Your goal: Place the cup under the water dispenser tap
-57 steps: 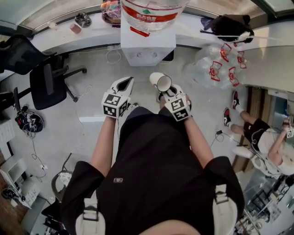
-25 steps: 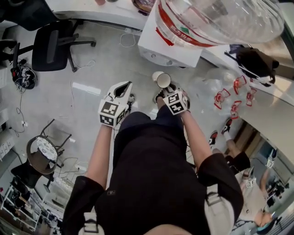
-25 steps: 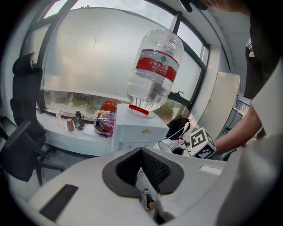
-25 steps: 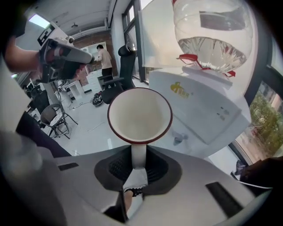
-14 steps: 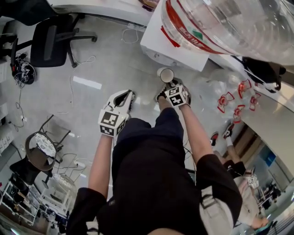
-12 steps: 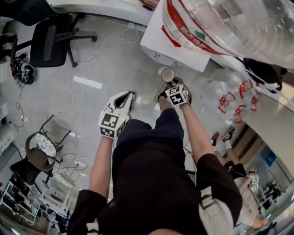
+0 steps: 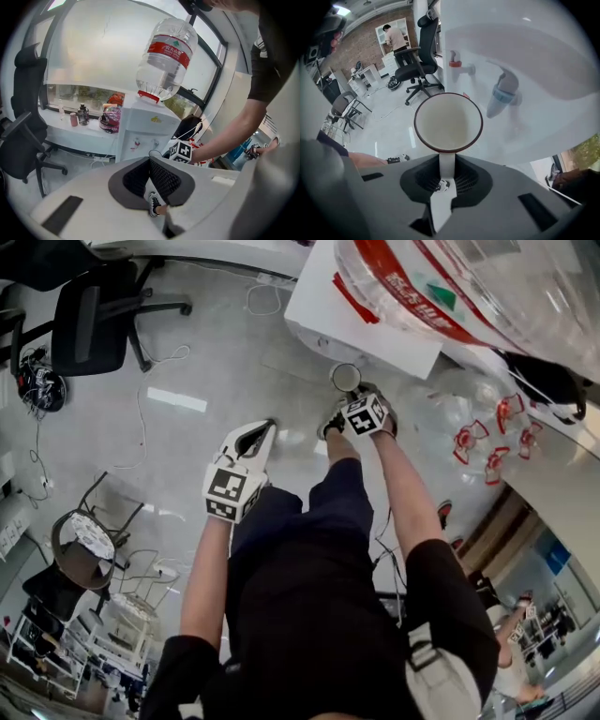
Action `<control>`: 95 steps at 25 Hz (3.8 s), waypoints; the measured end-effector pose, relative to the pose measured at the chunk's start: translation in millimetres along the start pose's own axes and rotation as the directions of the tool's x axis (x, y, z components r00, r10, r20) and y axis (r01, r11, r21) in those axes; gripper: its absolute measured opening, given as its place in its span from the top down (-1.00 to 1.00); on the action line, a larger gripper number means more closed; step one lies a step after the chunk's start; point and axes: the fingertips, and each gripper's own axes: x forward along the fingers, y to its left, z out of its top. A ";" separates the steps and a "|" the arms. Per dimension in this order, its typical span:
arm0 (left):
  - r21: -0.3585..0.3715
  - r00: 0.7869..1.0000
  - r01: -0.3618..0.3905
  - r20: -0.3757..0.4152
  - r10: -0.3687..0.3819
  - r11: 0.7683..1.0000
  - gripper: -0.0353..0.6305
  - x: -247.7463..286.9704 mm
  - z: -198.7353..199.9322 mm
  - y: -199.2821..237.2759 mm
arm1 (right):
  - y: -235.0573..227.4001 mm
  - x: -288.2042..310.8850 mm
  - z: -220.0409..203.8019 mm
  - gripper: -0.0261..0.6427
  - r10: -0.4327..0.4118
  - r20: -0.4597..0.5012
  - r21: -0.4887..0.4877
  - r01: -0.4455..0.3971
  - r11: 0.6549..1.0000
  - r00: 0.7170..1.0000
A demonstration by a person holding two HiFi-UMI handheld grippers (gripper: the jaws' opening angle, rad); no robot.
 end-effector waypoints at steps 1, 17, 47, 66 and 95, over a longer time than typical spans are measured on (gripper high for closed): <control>0.003 1.000 0.001 0.003 -0.001 1.000 0.89 2.0 -0.3 1.4 | -2.0 4.6 -1.8 0.81 -0.006 -0.012 -0.002 0.005 1.000 1.000; -0.012 0.998 -0.002 -0.064 0.001 1.000 0.89 7.5 -51.4 25.5 | -41.1 73.2 -13.9 0.81 -0.135 -0.094 0.180 0.150 0.972 0.986; -0.042 0.999 0.005 -0.046 -0.007 0.999 0.89 19.2 -60.3 39.7 | -50.7 96.3 -10.8 0.59 -0.184 -0.156 0.170 0.210 0.963 0.970; -0.032 0.998 0.039 -0.051 -0.041 0.999 0.89 27.4 -53.1 22.3 | -47.1 74.0 -7.7 0.45 -0.200 -0.084 0.119 0.209 0.971 0.976; 0.177 0.975 0.224 -0.050 -0.219 0.958 0.89 -1.6 18.7 -34.6 | 53.0 -172.9 19.7 0.94 -0.154 0.185 0.202 0.116 0.973 0.971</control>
